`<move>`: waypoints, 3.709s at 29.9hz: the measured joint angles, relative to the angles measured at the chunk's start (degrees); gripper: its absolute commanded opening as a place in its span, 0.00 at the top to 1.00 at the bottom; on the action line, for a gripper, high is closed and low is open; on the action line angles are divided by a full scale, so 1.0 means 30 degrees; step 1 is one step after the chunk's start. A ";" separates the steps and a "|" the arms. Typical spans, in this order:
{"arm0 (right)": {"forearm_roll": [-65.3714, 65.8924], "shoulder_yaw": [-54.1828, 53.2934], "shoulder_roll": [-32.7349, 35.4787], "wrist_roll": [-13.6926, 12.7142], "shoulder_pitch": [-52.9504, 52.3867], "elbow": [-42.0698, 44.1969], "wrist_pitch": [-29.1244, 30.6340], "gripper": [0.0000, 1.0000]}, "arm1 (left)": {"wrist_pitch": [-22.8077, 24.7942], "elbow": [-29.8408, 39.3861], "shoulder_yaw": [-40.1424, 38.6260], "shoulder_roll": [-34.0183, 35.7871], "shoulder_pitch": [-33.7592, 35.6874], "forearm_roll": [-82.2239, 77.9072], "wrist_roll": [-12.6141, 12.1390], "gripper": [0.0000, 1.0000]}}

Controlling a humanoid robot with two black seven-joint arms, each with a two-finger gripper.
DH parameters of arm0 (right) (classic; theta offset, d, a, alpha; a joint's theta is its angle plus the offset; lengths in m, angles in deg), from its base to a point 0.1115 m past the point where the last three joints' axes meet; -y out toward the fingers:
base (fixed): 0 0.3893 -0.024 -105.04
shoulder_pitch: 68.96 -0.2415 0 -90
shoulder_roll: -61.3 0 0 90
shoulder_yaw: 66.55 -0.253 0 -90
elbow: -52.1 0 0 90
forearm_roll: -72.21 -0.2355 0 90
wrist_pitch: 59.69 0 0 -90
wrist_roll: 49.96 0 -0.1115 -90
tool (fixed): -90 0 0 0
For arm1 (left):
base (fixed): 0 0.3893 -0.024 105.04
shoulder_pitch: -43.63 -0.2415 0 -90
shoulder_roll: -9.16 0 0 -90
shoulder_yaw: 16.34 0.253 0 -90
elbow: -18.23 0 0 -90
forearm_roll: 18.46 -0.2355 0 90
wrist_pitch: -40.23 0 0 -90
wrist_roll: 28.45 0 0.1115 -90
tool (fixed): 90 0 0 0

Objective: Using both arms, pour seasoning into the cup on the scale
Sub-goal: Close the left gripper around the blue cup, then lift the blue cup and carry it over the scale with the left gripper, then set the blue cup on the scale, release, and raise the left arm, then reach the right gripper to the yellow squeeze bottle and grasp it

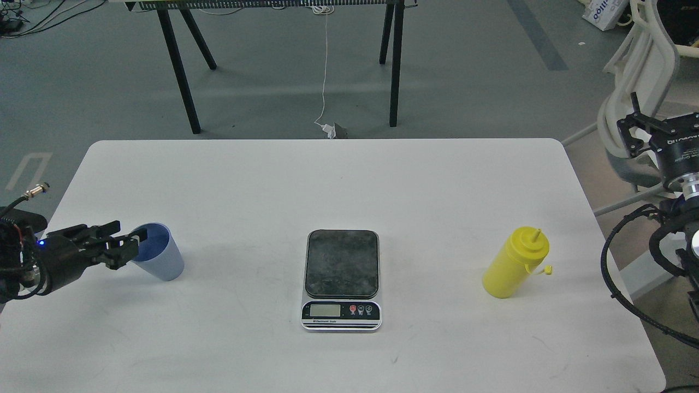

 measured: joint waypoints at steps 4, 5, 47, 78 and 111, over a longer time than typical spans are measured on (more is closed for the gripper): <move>0.0000 -0.0112 0.0001 0.0000 0.0038 0.0000 0.0000 0.00 | -0.0097 -0.0527 0.0639 -0.0269 0.0005 -0.0008 0.0021 0.91; 0.0000 -0.0130 0.0001 0.0000 0.0070 0.0000 0.0000 0.00 | -0.0113 -0.0557 0.0768 -0.0287 0.0019 -0.0011 0.0023 0.93; -0.0032 -0.2064 0.0939 0.0148 0.1682 -0.0890 0.0000 0.00 | 1.1802 0.5960 0.3850 -0.9515 1.0992 -0.5855 -0.2841 0.94; -0.0030 -0.2984 0.1022 0.0131 0.3929 -0.2887 0.0000 0.00 | 1.0460 0.5226 0.2221 -0.8784 1.0929 0.0023 -0.2774 0.01; -0.1783 0.1325 -0.3707 0.0211 1.7649 -1.2434 0.0000 0.07 | 1.0070 -0.5561 -0.9113 -1.0783 1.0481 3.2692 -0.2843 0.00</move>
